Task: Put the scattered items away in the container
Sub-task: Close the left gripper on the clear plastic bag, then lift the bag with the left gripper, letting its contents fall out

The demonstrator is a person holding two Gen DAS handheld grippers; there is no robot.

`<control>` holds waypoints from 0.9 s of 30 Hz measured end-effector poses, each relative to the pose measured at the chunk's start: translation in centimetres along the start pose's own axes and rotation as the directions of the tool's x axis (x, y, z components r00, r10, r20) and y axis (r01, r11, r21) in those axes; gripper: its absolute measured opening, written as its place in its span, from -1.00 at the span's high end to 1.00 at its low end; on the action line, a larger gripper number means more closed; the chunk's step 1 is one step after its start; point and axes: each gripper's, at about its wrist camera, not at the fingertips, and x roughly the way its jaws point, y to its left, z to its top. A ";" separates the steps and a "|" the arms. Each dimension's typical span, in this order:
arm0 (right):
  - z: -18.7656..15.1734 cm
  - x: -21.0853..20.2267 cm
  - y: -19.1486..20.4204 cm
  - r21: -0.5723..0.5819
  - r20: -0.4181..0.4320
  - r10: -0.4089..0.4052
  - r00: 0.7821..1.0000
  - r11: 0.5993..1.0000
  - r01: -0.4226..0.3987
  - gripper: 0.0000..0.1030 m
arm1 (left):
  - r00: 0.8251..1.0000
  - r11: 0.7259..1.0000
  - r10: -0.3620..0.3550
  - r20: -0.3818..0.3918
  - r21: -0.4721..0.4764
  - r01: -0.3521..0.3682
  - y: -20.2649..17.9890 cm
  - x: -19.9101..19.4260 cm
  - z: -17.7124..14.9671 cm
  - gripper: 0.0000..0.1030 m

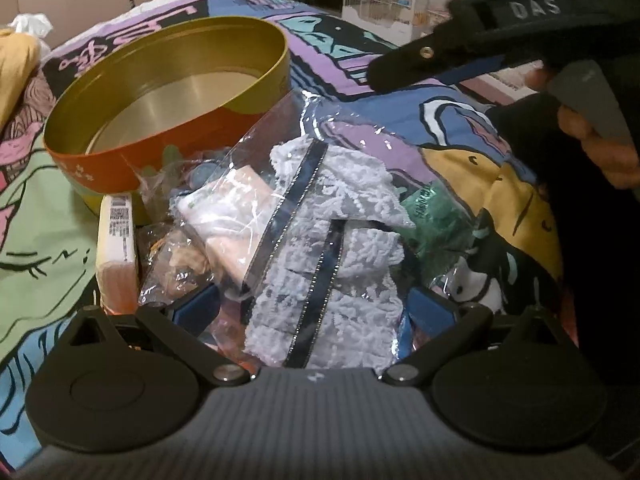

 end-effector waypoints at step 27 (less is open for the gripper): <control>-0.2 0.3 -0.3 0.007 -0.005 -0.001 1.000 1.000 0.001 -1.00 | 0.999 0.997 -0.043 0.014 -0.064 0.044 -0.3 1.9 -2.1 -0.17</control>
